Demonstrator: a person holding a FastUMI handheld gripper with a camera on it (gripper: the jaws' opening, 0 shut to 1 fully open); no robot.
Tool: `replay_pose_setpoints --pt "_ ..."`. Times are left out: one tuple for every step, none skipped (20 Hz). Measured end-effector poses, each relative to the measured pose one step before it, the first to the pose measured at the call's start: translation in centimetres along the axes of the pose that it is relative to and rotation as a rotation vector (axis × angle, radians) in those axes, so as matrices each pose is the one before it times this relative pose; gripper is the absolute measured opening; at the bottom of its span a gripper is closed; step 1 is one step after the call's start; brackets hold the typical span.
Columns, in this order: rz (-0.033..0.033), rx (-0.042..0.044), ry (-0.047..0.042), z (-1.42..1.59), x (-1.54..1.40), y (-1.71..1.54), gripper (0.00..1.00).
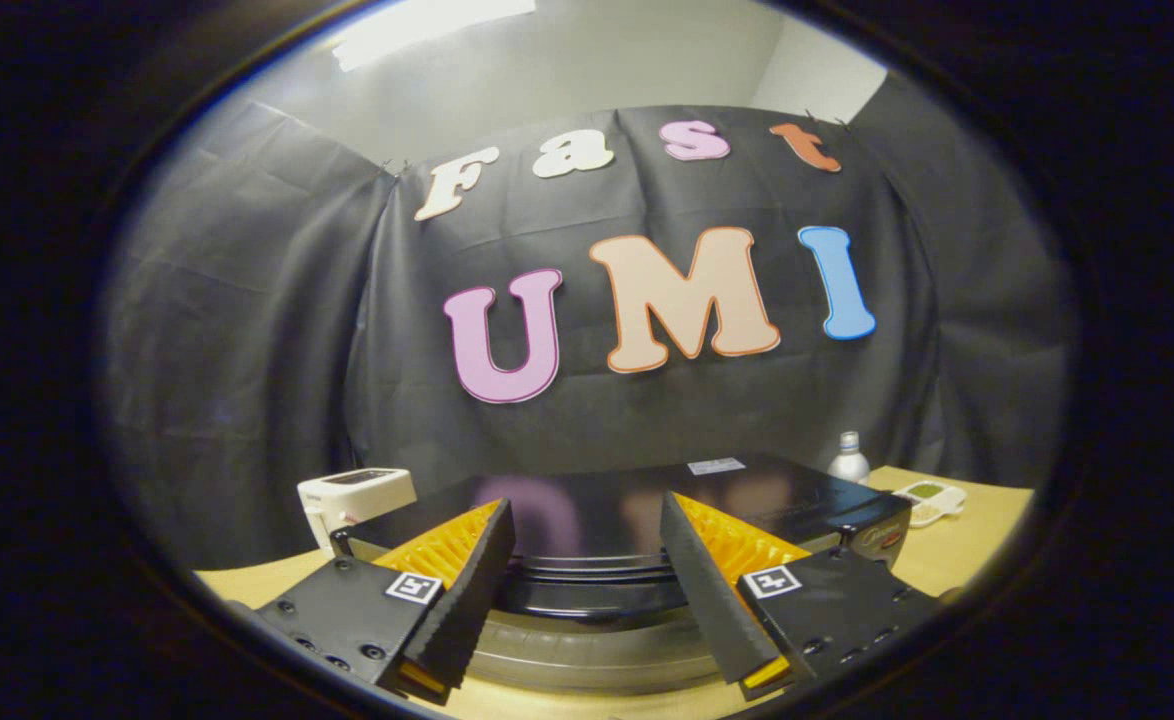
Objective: Open the toaster oven, put the food inside, and close the toaster oven door.
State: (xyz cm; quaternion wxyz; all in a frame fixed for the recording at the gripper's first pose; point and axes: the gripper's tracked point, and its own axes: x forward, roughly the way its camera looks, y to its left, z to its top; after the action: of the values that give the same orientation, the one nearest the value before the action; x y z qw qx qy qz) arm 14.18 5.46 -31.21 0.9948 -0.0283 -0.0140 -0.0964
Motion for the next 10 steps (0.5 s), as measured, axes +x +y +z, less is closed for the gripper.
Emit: replay_pose_setpoints --pt "-0.00166 0.01532 -0.00043 -0.237 0.026 0.125 0.94" --pt "0.00575 0.01169 -0.00298 0.003 -0.12 0.087 0.94" --pt "0.00025 -0.00186 -0.00652 0.193 -0.173 -0.238 0.94" --pt "0.00518 0.00104 -0.01932 0.231 0.05 -0.217 0.93" --pt "0.01012 0.00678 -0.01632 0.128 -0.217 0.137 0.93" --pt "0.00682 0.00572 -0.00959 -0.06 -0.108 0.103 0.93" --pt "0.00265 -0.00259 -0.00376 -0.057 -0.36 -0.066 0.92" --pt "0.00119 -0.01028 -0.004 0.077 -0.353 0.01 0.92" --pt "0.00143 -0.00641 -0.00484 0.014 -0.403 -0.001 0.91" --pt "0.00129 0.00119 -0.00462 0.101 -0.338 0.061 0.91"
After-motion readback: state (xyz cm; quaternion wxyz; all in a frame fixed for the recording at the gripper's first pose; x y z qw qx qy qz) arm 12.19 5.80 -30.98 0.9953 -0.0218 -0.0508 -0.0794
